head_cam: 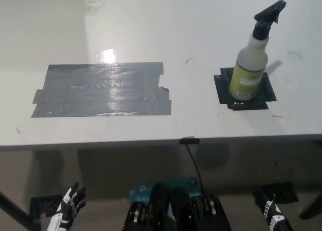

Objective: A person hands a spray bottle to the robot which it grabs with its right hand and places on the black spot infront of it on the table

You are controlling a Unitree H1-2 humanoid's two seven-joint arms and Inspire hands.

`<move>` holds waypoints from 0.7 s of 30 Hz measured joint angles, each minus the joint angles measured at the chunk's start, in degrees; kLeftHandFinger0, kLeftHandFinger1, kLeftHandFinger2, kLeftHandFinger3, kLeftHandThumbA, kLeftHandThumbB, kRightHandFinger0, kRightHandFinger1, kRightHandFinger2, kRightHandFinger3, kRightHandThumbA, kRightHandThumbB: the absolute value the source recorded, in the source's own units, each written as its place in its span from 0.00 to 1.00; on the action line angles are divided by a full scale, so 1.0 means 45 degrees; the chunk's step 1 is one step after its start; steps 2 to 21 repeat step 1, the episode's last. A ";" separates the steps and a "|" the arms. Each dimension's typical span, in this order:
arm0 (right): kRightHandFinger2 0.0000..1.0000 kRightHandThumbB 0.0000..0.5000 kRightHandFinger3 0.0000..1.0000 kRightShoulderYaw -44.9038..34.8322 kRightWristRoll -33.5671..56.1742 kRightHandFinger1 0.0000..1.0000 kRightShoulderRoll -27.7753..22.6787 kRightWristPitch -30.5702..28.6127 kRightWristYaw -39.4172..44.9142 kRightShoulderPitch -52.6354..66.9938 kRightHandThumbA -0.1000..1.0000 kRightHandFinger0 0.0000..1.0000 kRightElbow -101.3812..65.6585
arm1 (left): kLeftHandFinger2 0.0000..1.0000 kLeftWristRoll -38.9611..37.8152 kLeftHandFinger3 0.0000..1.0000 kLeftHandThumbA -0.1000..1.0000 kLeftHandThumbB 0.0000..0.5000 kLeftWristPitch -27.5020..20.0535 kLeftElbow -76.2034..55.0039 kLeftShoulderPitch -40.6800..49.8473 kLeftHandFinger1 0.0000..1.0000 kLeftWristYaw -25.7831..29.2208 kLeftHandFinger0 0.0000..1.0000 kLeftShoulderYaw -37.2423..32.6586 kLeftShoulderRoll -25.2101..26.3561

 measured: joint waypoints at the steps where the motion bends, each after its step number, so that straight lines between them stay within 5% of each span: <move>1: 1.00 0.93 1.00 0.0005 -0.0049 1.00 0.0001 -0.0162 -0.0002 0.0006 1.00 1.00 0.0037 | 1.00 0.0000 1.00 1.00 0.51 0.0000 0.0000 -0.0021 1.00 -0.0004 1.00 -0.0005 0.0012; 21: 1.00 0.93 1.00 0.0005 -0.0049 1.00 0.0001 -0.0162 -0.0002 0.0006 1.00 1.00 0.0037 | 1.00 0.0000 1.00 1.00 0.51 0.0000 0.0000 -0.0021 1.00 -0.0004 1.00 -0.0005 0.0012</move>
